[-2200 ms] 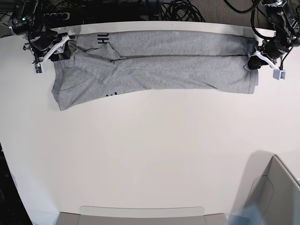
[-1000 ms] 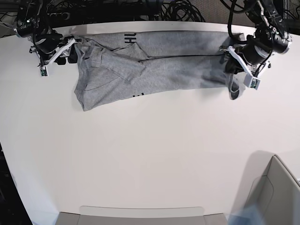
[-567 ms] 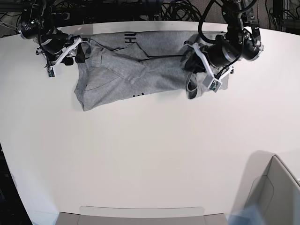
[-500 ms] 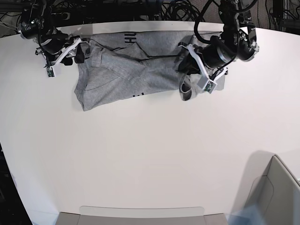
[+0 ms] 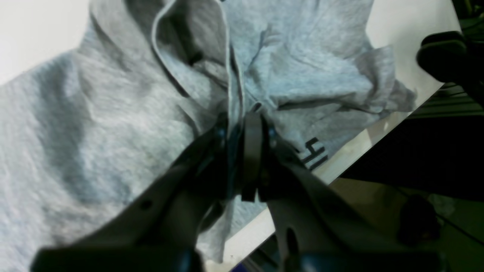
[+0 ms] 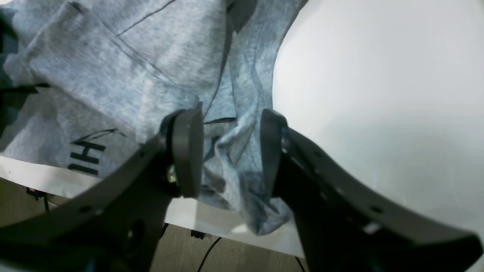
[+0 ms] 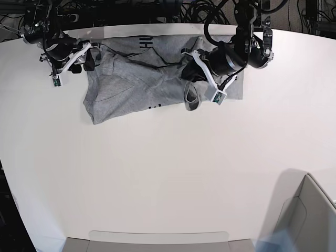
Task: Fold the T-shirt properly
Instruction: 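Carry the strip end with the left gripper toward the right gripper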
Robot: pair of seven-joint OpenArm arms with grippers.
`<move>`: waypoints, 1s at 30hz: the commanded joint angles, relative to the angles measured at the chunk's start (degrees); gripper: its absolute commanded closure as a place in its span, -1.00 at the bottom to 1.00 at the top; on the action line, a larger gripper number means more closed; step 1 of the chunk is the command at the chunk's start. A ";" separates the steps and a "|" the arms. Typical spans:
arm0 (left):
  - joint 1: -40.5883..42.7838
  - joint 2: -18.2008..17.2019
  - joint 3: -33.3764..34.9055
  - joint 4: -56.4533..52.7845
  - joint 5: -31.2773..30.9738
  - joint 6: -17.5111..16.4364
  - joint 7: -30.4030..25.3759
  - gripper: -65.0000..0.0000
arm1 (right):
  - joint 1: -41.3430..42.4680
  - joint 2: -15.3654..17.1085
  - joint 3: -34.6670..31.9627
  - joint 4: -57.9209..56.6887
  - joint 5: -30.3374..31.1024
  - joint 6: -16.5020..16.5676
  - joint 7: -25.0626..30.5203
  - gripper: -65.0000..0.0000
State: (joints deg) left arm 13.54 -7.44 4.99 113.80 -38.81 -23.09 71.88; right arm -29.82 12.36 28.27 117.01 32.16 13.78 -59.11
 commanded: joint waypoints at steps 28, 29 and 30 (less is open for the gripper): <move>3.65 0.01 -16.29 -2.11 -0.97 -0.25 -1.94 0.95 | 0.94 0.78 0.43 0.92 0.67 0.33 0.96 0.22; 3.91 0.01 -15.59 -2.72 -0.97 -0.25 -2.03 0.95 | 0.94 0.69 0.43 0.92 0.67 0.33 0.96 0.22; 4.00 -0.07 -14.88 -3.07 -0.97 -0.25 -2.03 0.95 | 1.03 0.69 0.43 0.92 0.67 0.33 0.96 0.22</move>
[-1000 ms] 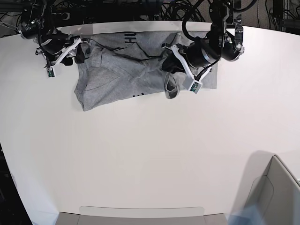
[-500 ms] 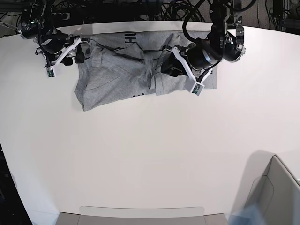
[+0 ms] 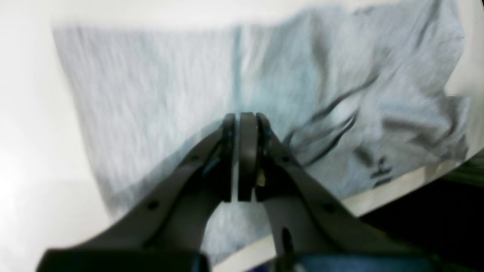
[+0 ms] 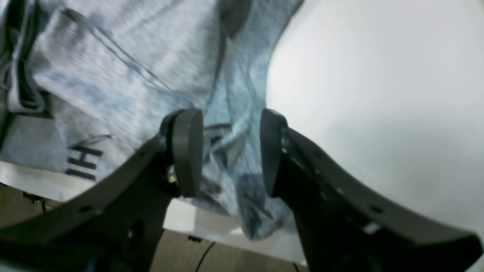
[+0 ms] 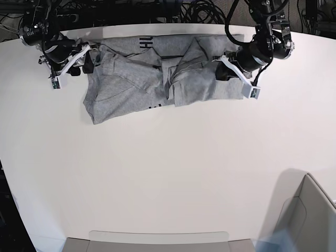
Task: Fold the T-shirt properly
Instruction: 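Carry the strip end with the left gripper toward the right gripper, then grasp the other strip end with the right gripper and fold it inward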
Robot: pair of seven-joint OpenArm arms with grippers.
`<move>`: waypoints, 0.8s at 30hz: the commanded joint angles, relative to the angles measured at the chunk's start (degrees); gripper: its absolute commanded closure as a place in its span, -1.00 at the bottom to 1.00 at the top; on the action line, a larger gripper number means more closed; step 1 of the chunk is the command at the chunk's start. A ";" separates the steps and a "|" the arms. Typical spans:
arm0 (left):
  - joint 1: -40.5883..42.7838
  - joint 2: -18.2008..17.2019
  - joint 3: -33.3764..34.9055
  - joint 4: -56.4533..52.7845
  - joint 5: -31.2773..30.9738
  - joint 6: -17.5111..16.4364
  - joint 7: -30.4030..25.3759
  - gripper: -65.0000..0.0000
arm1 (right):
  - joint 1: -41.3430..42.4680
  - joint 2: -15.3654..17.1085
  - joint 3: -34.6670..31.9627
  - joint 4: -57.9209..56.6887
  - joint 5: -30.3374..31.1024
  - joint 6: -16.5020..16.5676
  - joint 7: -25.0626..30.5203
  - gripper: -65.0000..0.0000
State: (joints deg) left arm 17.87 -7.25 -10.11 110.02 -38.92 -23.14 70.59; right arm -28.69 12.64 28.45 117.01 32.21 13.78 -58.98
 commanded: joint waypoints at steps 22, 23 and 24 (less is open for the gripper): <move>4.24 0.08 22.72 3.43 12.94 -0.12 -5.49 0.96 | 0.07 0.41 0.43 0.92 0.63 0.33 0.83 0.22; 4.07 0.08 24.31 3.26 12.94 -0.12 -5.58 0.96 | 0.07 0.41 0.43 0.92 0.63 0.33 0.83 0.22; 3.89 0.08 25.80 3.26 12.94 -0.12 -5.58 0.96 | 0.07 0.41 0.43 0.92 0.63 0.33 0.83 0.22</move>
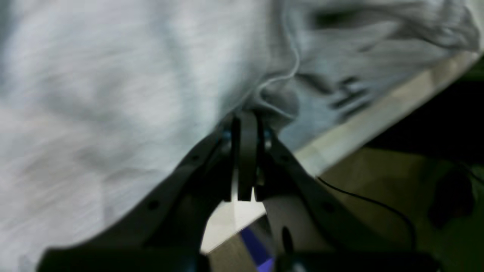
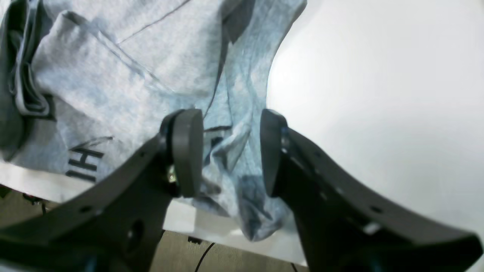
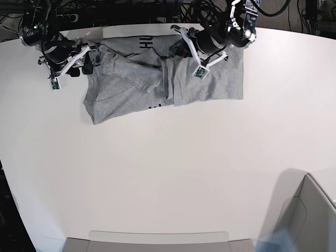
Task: Fold the T-shirt properly
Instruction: 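Grasp the other strip end with the right gripper and fold it inward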
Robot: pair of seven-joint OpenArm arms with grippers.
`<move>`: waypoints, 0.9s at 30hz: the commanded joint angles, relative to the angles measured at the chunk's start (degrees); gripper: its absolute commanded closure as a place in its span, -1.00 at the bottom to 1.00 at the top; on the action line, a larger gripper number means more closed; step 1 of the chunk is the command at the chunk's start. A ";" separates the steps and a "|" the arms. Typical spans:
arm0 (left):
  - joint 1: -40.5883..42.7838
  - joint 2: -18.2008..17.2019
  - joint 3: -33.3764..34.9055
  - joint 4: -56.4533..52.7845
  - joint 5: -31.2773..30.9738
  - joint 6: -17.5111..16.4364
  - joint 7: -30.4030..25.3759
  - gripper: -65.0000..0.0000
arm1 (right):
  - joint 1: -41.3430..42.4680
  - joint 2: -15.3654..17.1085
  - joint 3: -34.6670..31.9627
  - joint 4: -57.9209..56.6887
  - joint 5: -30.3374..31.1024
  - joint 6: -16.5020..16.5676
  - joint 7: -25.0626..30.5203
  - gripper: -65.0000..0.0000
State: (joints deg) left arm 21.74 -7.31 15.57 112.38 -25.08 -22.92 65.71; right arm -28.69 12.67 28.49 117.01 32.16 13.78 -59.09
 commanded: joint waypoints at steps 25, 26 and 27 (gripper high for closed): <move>-1.30 -0.12 -3.22 2.22 -0.81 -0.42 -0.09 0.96 | 12.47 0.83 12.17 -18.51 15.27 11.41 -5.39 0.21; -1.30 -0.12 -3.22 2.22 -0.81 -0.42 -0.09 0.96 | 12.64 0.83 12.17 -20.26 16.23 12.11 -5.13 0.21; -1.30 -0.12 -3.22 2.22 -0.81 -0.42 -0.09 0.96 | 12.73 0.83 12.17 -21.49 16.85 12.90 -5.04 0.21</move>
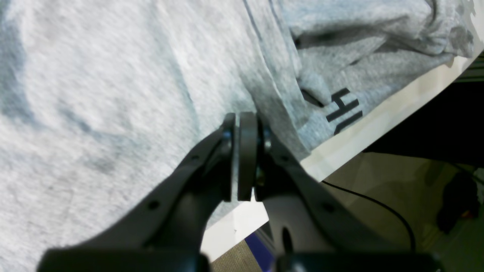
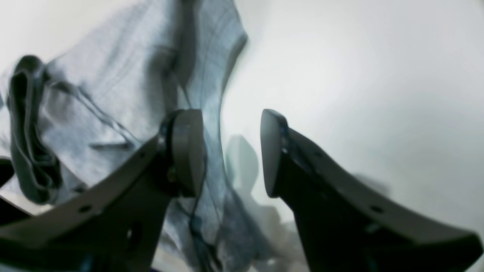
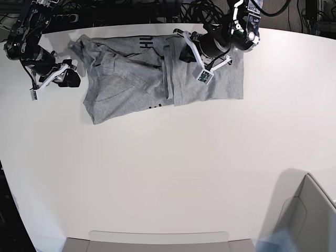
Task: Fold the T-shirt properly
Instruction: 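Grasp the other strip end with the right gripper and fold it inward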
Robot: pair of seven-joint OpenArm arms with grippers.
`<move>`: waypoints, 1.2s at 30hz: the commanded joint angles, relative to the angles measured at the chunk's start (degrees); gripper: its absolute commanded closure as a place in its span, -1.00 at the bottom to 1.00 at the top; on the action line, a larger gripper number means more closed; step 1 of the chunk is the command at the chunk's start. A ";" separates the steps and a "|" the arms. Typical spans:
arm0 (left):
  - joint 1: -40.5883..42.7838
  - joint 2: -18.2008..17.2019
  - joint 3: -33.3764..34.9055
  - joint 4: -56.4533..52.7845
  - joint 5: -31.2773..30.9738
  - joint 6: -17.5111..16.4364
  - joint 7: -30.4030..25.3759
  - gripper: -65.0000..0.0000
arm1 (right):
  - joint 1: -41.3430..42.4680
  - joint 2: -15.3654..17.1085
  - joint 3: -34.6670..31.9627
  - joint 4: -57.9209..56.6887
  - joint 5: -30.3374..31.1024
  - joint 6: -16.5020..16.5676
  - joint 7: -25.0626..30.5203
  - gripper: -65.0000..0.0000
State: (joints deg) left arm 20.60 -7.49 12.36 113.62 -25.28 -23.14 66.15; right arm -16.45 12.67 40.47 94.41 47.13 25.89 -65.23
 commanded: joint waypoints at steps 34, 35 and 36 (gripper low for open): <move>-0.42 0.06 -0.36 0.71 -0.61 -0.29 -0.52 0.96 | 5.68 -5.94 -12.56 -14.10 -3.75 1.32 7.08 0.47; -0.42 0.06 -0.45 0.71 -0.61 -0.29 -0.52 0.96 | 5.85 -5.94 -12.47 -12.78 -4.98 -1.23 7.08 0.66; -0.25 0.06 -0.45 0.71 -0.61 -0.29 -0.61 0.96 | 6.03 -5.59 -12.29 -11.73 -5.86 -3.78 7.17 0.83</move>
State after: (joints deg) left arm 20.36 -7.49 11.97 113.45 -25.28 -23.16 66.13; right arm -10.50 6.15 27.77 82.21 44.45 23.03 -57.06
